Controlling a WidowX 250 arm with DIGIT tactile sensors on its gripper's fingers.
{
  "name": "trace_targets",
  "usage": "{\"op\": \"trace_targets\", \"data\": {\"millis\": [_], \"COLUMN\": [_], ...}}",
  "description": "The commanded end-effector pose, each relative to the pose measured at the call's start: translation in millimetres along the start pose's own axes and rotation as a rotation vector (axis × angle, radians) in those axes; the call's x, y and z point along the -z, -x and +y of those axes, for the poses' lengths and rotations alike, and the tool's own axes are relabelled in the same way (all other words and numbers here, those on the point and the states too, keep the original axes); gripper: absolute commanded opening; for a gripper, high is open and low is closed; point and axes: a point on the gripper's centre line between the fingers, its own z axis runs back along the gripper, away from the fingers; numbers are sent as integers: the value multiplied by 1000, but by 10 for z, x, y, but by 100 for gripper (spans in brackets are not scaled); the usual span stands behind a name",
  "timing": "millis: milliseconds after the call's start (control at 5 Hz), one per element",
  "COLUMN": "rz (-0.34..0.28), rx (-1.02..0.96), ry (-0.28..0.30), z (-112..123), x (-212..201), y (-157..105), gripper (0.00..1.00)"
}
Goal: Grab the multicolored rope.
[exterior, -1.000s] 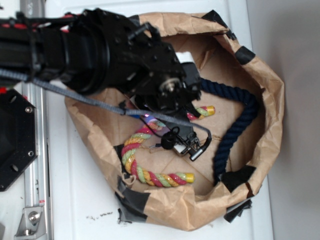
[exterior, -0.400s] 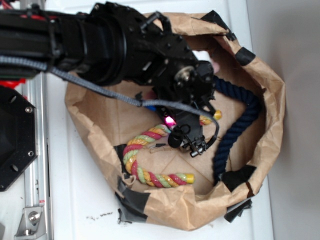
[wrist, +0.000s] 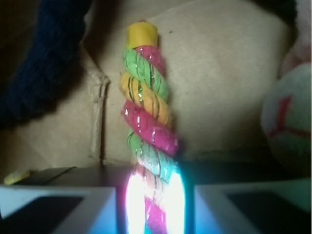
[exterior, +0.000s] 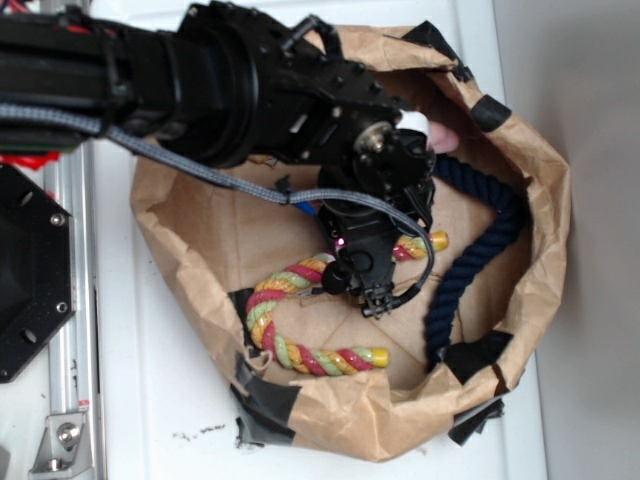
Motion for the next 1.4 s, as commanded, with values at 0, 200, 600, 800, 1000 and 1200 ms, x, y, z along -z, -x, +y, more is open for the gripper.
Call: {"op": "trace_targets", "data": {"millis": [0, 200, 600, 800, 1000, 1200], "rz": [36, -11, -308, -361, -345, -344], "rx": [89, 113, 54, 21, 17, 26], "ry": [-44, -128, -173, -204, -272, -292], "z": [-86, -108, -70, -222, -263, -224], "x": [65, -53, -1049, -1522, -1542, -1434], "y": [71, 105, 211, 144, 117, 158], "gripper": [0, 0, 0, 0, 0, 0]}}
